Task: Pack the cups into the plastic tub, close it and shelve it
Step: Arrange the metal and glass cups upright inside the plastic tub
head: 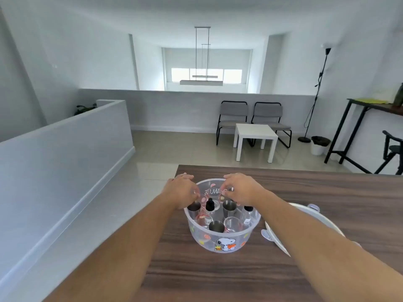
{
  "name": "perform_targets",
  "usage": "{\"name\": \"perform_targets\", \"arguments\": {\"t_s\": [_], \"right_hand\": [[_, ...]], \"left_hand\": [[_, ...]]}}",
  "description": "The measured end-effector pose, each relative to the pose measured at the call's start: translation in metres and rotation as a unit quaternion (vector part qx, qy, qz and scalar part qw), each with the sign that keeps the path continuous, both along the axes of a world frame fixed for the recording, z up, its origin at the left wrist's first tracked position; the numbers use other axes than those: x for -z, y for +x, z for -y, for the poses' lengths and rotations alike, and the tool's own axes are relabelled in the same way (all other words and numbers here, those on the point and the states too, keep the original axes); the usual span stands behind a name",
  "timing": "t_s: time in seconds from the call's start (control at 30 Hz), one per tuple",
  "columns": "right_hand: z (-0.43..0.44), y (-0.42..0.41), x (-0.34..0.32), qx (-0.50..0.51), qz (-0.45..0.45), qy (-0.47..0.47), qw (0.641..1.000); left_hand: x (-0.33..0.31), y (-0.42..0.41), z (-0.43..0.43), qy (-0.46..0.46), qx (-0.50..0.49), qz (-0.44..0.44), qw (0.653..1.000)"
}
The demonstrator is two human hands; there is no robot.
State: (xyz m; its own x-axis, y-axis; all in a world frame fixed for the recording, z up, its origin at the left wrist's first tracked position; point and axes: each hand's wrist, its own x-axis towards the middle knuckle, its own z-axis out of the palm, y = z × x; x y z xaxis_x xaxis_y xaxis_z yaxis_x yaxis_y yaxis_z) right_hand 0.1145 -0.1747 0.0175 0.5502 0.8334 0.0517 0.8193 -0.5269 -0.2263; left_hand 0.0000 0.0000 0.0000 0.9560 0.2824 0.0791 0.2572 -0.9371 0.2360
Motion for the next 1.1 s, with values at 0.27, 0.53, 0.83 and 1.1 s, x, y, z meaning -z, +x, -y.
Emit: {"name": "perform_targets", "arguments": {"t_s": [0.27,0.53,0.83,1.1], "right_hand": [[-0.03,0.009,0.017,-0.016,0.069,-0.063,0.995],[-0.047,0.017,0.024,-0.029,0.07,-0.054,0.996],[-0.039,0.017,0.014,-0.049,0.059,-0.006,0.997],[-0.03,-0.006,-0.008,-0.11,-0.174,-0.012,0.978]], "left_hand": [[0.004,0.013,-0.001,0.046,0.029,-0.071,0.996],[0.002,0.012,-0.004,0.019,0.033,-0.047,0.998],[0.002,0.004,-0.013,0.018,0.03,-0.015,0.999],[0.01,0.0,-0.012,0.025,0.023,0.019,0.999]]}}
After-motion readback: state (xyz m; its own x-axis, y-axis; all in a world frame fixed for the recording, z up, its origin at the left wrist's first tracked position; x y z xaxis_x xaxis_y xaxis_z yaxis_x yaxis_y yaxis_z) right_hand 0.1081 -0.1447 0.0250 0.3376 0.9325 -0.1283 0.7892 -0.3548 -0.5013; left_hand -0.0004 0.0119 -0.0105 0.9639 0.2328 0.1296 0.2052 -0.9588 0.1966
